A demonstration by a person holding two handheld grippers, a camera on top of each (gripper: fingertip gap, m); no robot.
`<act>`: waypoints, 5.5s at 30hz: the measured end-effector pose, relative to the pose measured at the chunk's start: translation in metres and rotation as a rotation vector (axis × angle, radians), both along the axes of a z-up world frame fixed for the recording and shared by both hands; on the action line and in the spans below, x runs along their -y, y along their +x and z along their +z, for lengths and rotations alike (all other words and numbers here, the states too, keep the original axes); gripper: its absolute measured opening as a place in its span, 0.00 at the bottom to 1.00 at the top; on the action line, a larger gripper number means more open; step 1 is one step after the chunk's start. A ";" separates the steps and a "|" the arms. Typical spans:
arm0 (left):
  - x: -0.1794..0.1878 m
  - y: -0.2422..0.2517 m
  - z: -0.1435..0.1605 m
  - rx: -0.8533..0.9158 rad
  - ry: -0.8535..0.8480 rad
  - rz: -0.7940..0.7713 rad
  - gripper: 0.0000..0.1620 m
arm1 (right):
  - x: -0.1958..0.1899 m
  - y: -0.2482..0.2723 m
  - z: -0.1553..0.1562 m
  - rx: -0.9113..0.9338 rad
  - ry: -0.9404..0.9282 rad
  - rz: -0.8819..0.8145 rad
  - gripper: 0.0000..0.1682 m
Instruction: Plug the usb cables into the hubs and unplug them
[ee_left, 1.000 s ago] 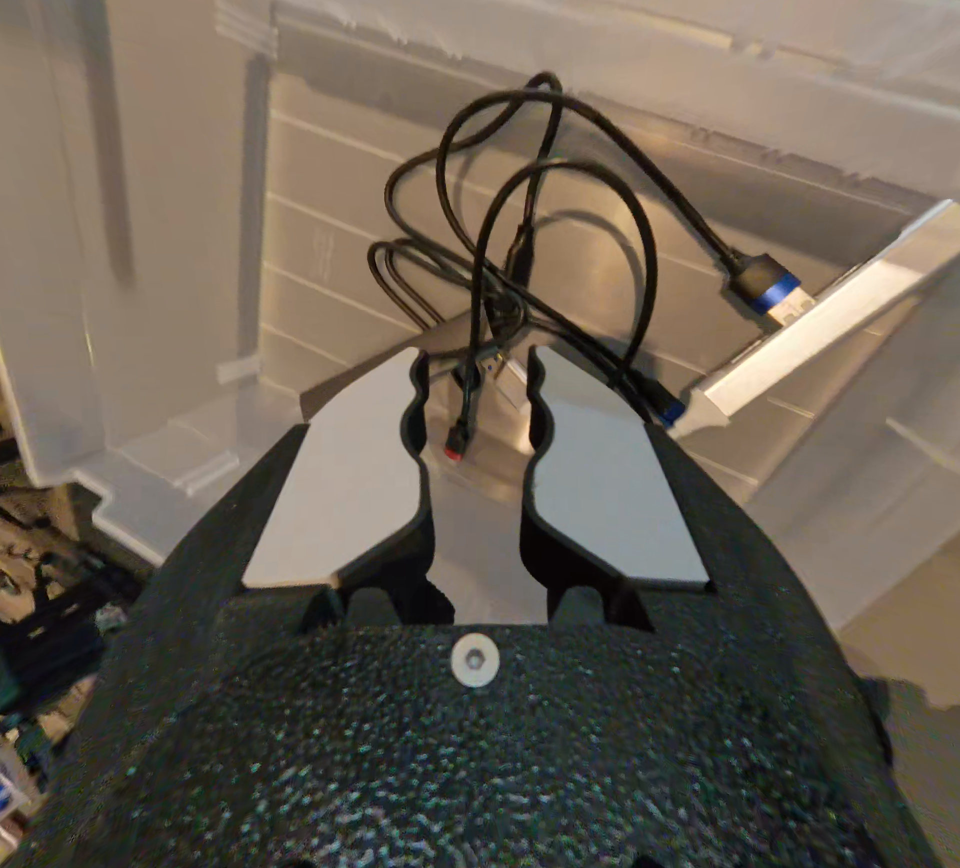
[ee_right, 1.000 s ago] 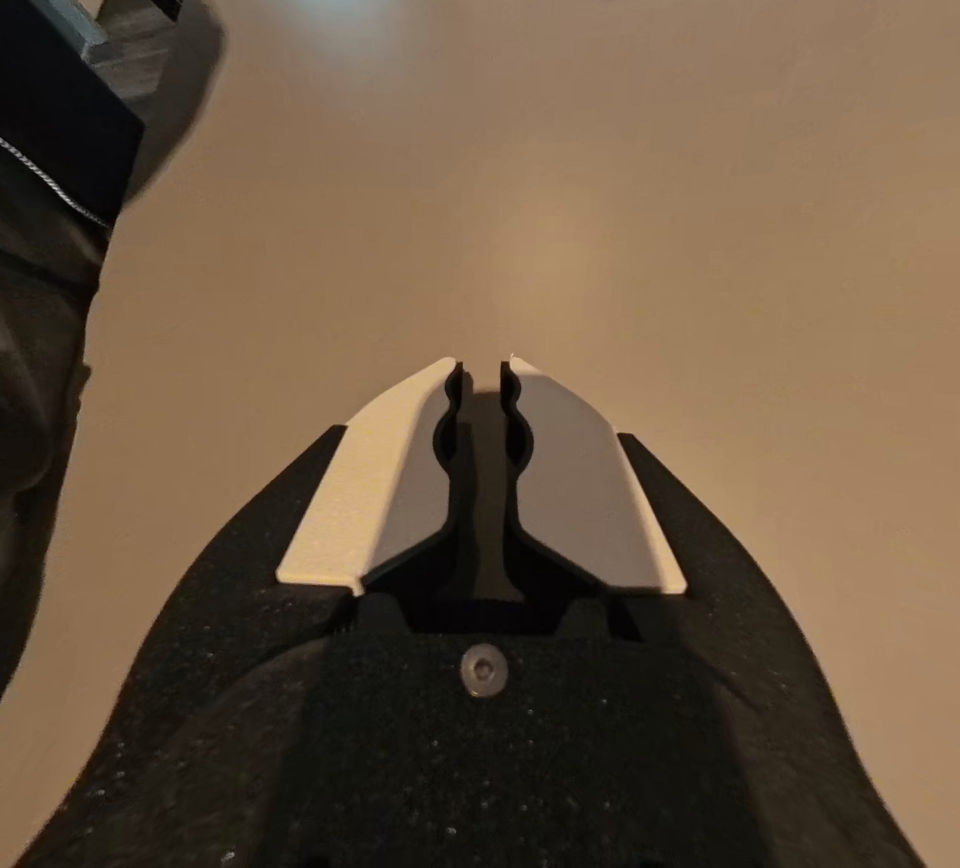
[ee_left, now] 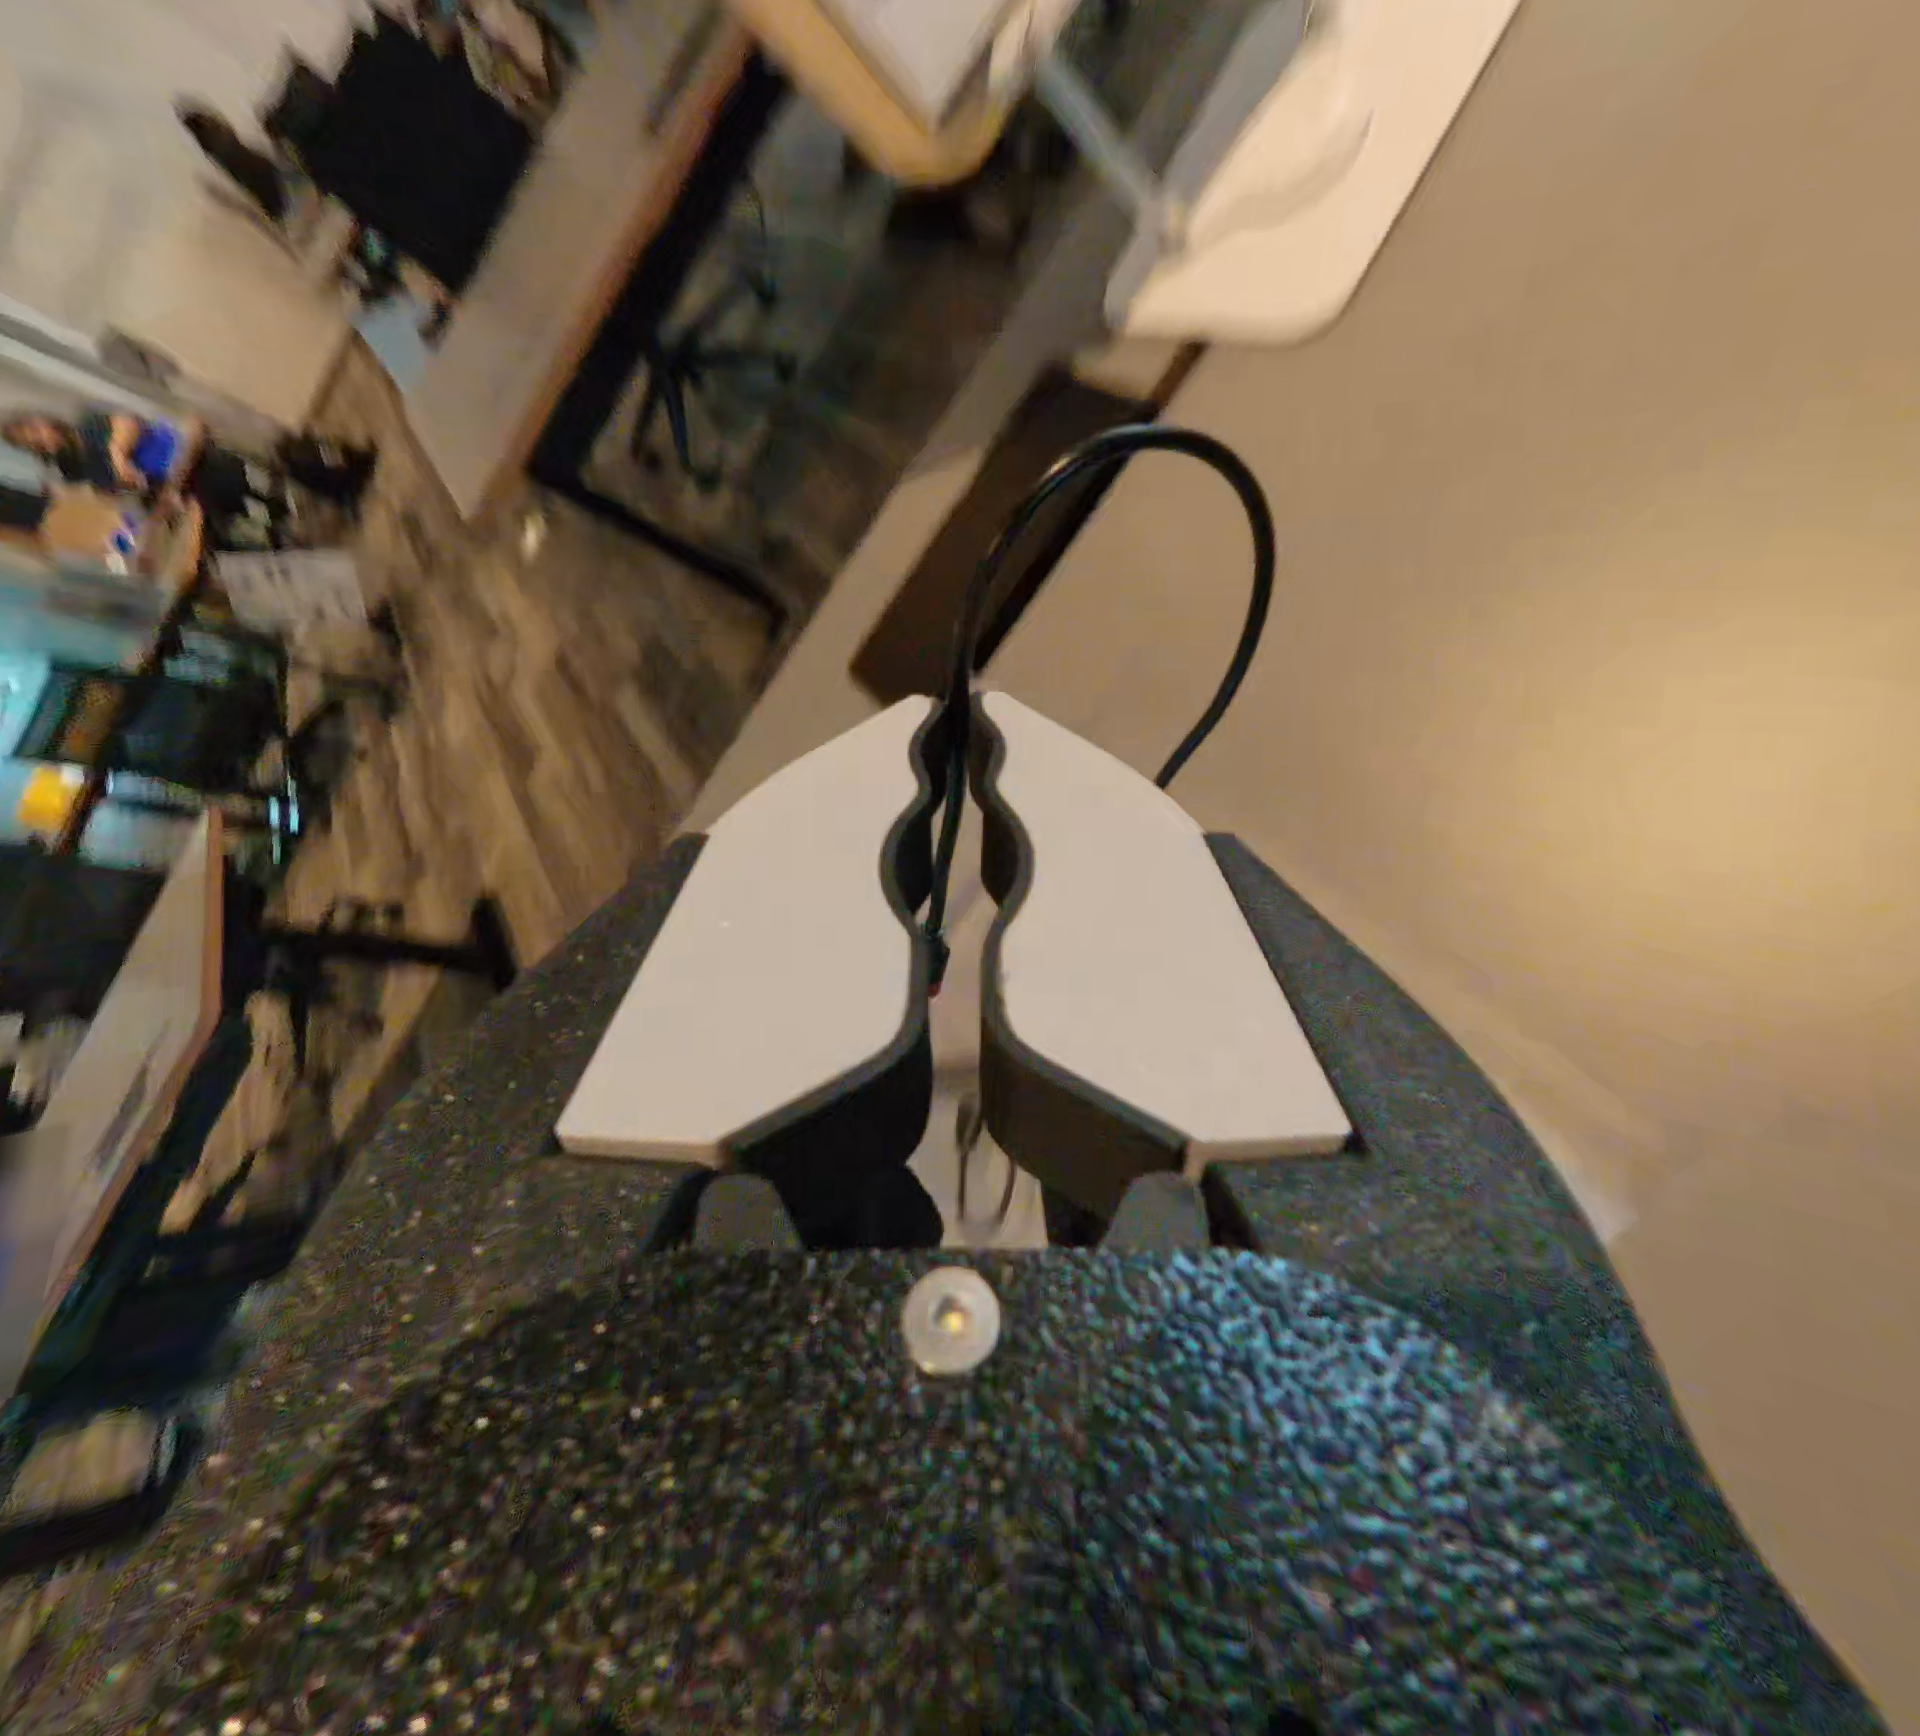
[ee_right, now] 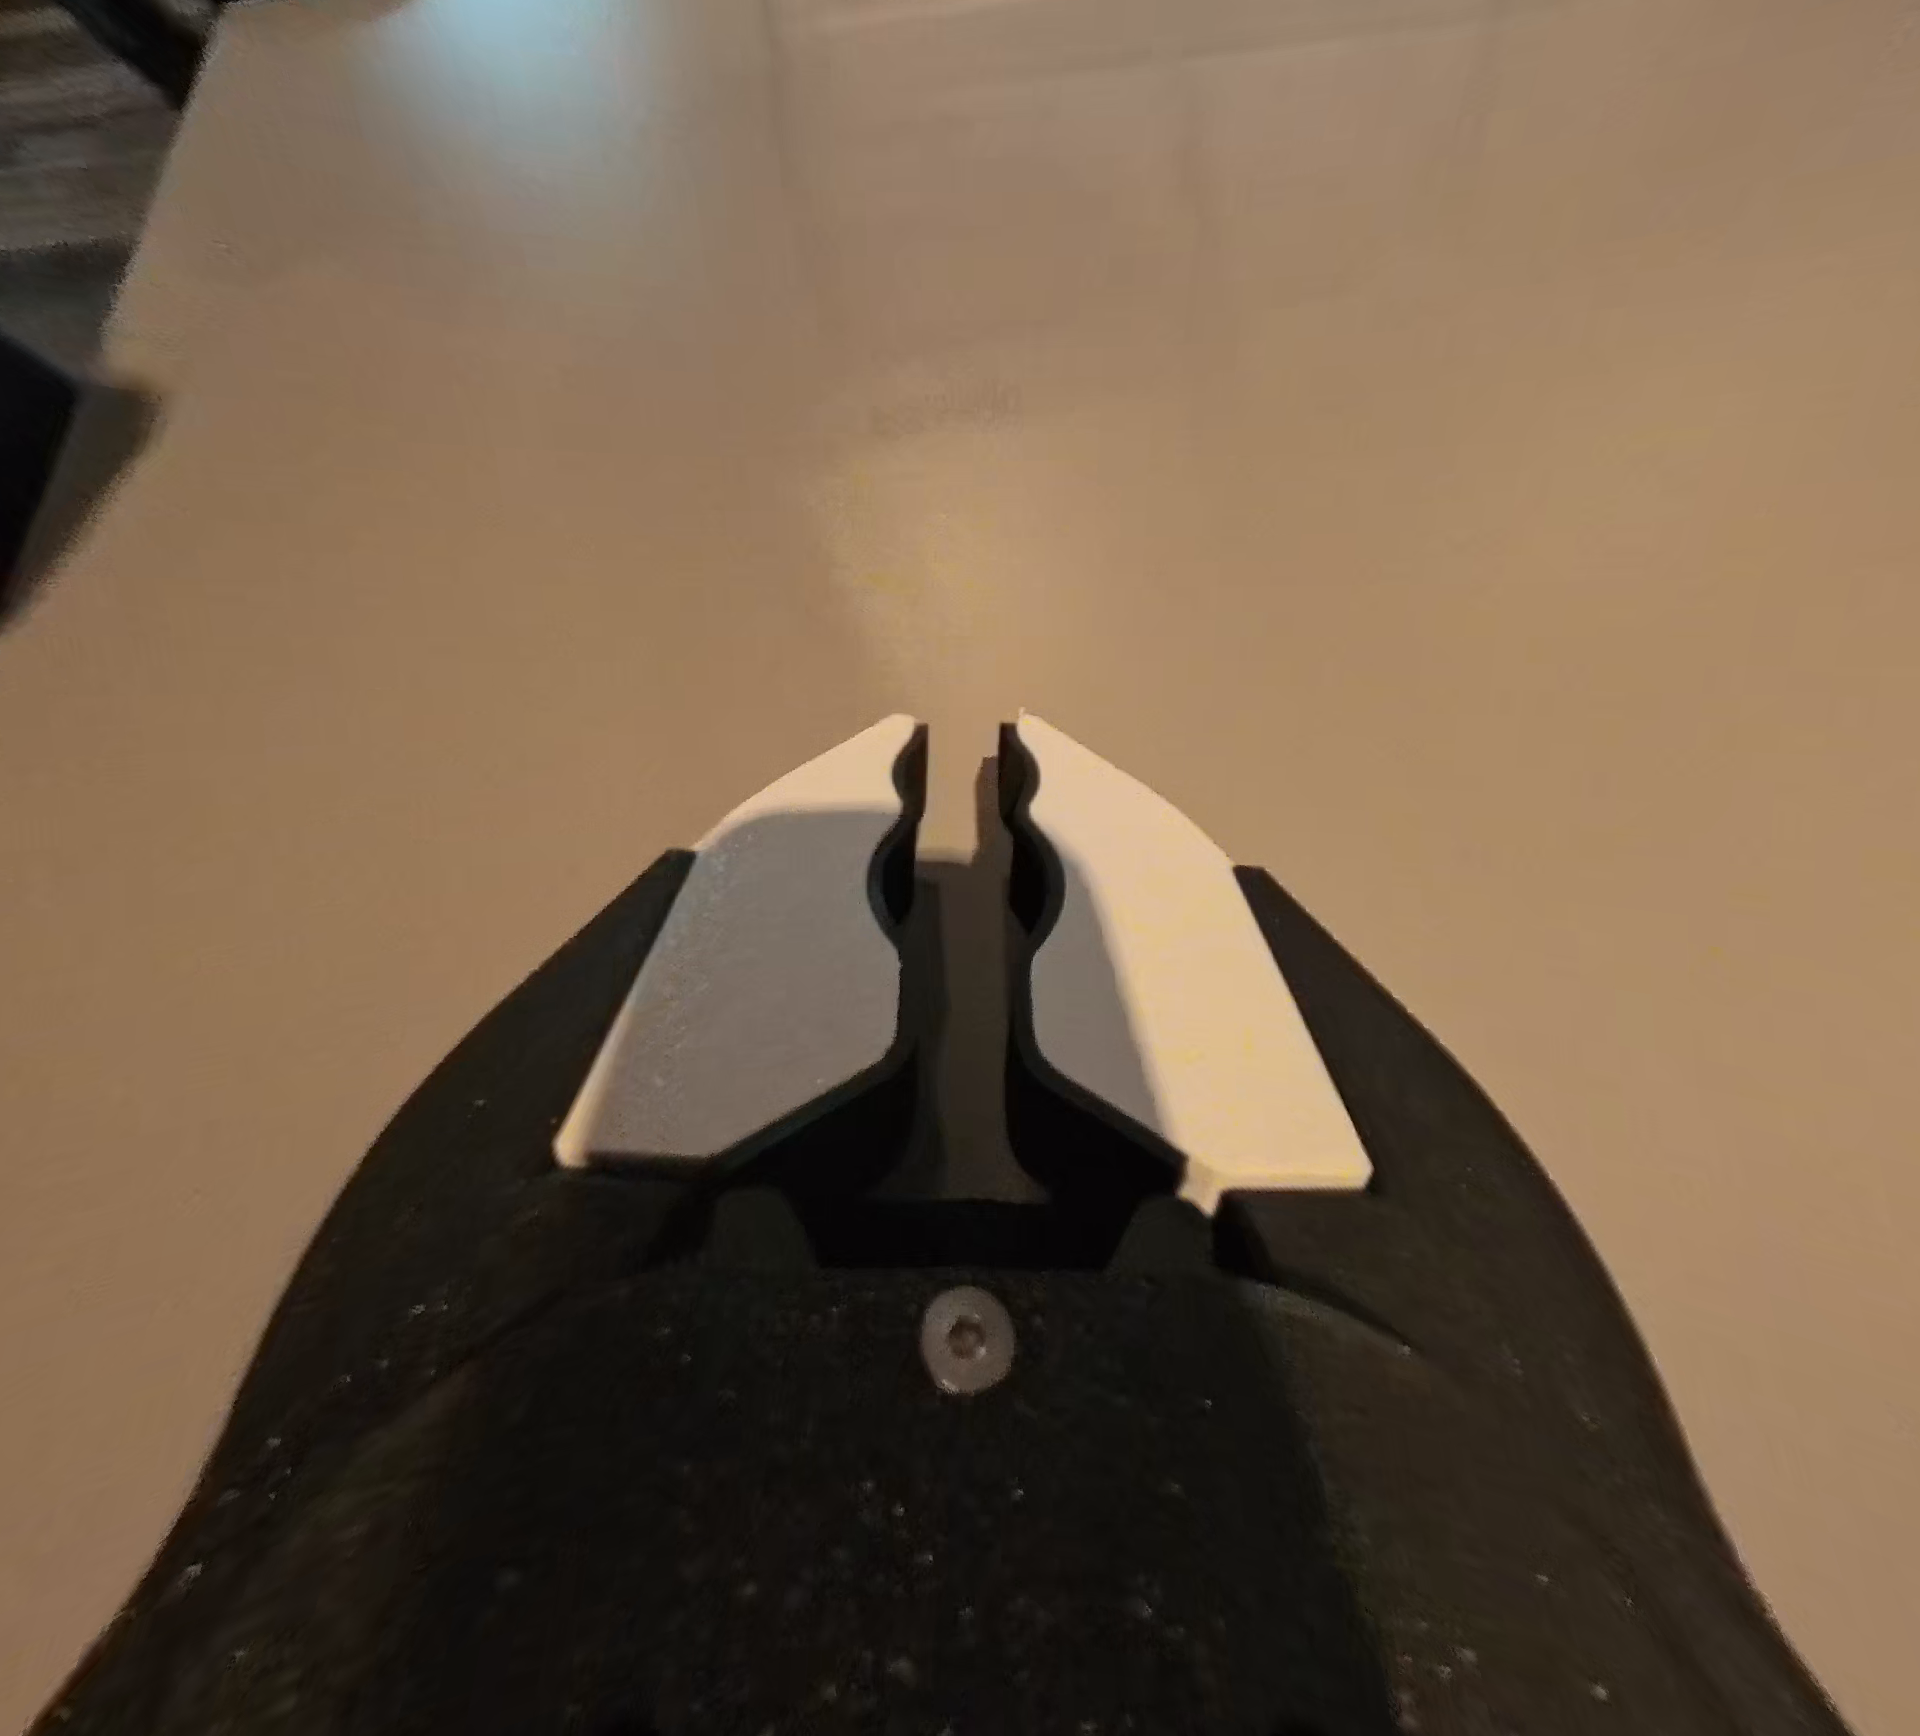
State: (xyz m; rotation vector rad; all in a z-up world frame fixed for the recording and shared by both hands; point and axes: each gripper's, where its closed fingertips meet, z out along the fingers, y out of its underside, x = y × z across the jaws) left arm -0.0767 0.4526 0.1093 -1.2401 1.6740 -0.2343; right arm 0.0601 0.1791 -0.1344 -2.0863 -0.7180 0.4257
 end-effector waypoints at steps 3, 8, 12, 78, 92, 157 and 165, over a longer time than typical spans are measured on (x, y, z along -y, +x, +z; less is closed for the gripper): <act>0.062 0.053 0.033 0.158 -0.005 -0.142 0.02 | -0.012 0.018 0.004 0.057 0.077 -0.138 0.07; 0.169 0.150 0.061 0.324 -0.054 -0.370 0.02 | -0.017 0.070 0.006 0.380 0.250 -0.341 0.05; 0.258 0.222 0.066 0.416 -0.162 -0.559 0.02 | -0.006 0.100 0.005 0.506 0.288 -0.412 0.05; 0.292 0.372 -0.080 0.306 -0.316 -0.601 0.22 | 0.020 0.124 0.023 0.377 0.380 -0.416 0.03; 0.142 0.295 -0.186 0.428 -0.616 -0.222 0.21 | 0.000 0.056 0.081 0.176 0.604 -0.277 0.01; 0.102 0.282 -0.163 0.655 -1.280 -0.340 0.22 | -0.401 -0.188 0.209 0.782 0.499 0.346 0.01; 0.096 0.277 -0.161 0.683 -1.315 -0.334 0.22 | -0.373 -0.189 0.279 0.718 0.650 0.250 0.02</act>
